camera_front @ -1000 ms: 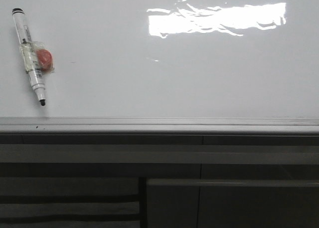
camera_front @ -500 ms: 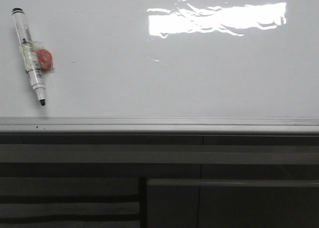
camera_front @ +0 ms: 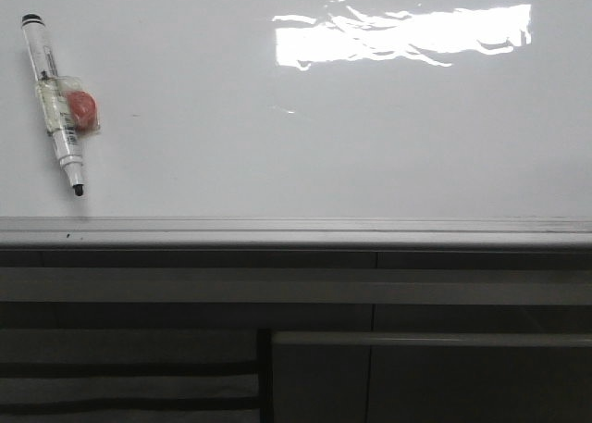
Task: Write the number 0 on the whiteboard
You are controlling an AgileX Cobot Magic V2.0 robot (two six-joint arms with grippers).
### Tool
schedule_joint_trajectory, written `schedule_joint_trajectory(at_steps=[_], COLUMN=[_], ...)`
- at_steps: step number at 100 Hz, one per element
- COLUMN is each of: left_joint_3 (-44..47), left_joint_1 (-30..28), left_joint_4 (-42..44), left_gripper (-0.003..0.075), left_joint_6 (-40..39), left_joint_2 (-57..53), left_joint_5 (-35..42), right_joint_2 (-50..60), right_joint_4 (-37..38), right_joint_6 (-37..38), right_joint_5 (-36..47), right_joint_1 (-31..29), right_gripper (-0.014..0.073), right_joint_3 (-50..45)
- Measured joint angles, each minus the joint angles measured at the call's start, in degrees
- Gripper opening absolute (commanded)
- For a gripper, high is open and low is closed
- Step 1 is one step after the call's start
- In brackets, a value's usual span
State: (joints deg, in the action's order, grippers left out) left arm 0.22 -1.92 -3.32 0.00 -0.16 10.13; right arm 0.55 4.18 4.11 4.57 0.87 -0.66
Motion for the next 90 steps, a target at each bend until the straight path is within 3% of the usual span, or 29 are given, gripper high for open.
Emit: schedule_joint_trajectory(at_steps=[9, 21, 28, 52, 63, 72, 90], left_joint_3=[-0.9, -7.3, -11.1, -13.8, -13.9, -13.9, -13.9], left_joint_1=[0.0, 0.0, 0.0, 0.0, 0.0, 0.0, 2.4], left_joint_4=[-0.6, -1.3, -2.1, -2.9, -2.5, -2.0, -1.7], left_gripper=[-0.0020, -0.0020, -0.0020, -0.0019, -0.0008, 0.0062, 0.0315], left_joint_6=[-1.5, -2.2, -2.2, -2.2, -2.2, -2.1, -0.9], left_joint_2=[0.0, 0.1, 1.1, 2.3, 3.1, 5.0, 9.6], left_joint_5=[-2.2, -16.1, -19.2, -11.6, -12.8, -16.7, -22.1], right_joint_2=[0.0, 0.0, 0.0, 0.0, 0.0, -0.3, -4.6], right_joint_4=[-2.7, -1.7, -2.2, -3.5, -3.5, -3.5, -4.5], right_joint_6=[9.2, 12.7, 13.4, 14.0, 14.2, 14.3, 14.3], right_joint_5=[5.2, -6.0, -10.6, -0.8, -2.8, -11.6, -28.8], right_joint_1=[0.1, 1.0, 1.6, 2.0, 2.0, 2.7, 4.0], right_gripper=[-0.0069, -0.0069, -0.0069, -0.0069, -0.0069, -0.0069, -0.0069], right_joint_3=[0.1, 3.8, 6.5, 8.6, 9.9, 13.9, 22.5])
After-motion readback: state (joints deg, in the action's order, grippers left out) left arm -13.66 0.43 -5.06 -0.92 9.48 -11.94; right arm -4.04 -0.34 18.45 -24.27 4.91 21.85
